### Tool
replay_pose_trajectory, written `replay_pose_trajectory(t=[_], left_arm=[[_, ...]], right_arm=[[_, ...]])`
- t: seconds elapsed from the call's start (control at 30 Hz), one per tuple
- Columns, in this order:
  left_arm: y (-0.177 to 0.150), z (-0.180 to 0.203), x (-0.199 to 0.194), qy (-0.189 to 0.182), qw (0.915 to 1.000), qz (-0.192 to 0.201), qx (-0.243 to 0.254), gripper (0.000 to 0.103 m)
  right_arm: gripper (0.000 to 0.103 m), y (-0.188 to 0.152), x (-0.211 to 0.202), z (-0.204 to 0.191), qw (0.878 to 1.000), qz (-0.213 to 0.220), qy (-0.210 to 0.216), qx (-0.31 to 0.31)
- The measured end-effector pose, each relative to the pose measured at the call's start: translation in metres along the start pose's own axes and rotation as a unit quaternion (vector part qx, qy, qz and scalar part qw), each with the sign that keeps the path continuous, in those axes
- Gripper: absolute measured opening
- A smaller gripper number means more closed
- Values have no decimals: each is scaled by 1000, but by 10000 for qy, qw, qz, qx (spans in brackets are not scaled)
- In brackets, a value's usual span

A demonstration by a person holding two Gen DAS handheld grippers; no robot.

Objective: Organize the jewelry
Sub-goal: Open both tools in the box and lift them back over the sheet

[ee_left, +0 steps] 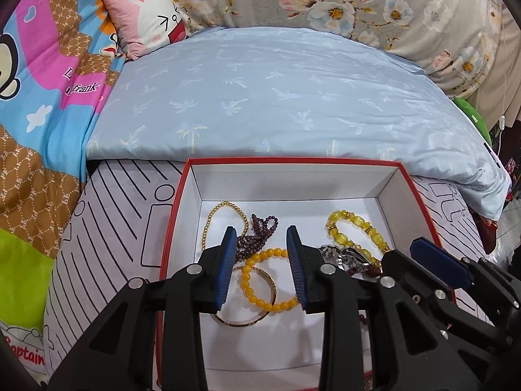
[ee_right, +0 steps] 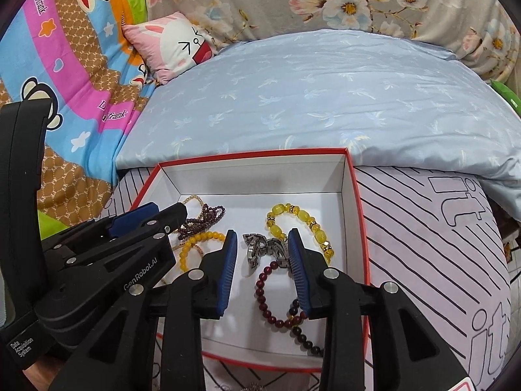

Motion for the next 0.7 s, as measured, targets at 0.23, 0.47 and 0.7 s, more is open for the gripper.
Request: replay_pose_trajectory(t=[0.23, 0.47, 0.7], left_arm=[[-5, 7, -25, -41, 9999, 93, 64, 30], [-16, 12, -47, -94, 9998, 140, 82, 30], [-27, 15, -65, -131, 9998, 160, 55, 34]], right_arm=[[35, -4, -25, -2, 9999, 123, -31, 5], [36, -17, -48, 0, 9998, 192, -32, 108], [36, -28, -69, -2, 9996, 253, -29, 106]])
Point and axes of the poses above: each gripper's, at about its wrist camera, not at the fingertips, and x roughly the way its jaws point, z to its right, y to its top, the point moved 7 cm from there along x, roughly the way its jaws point
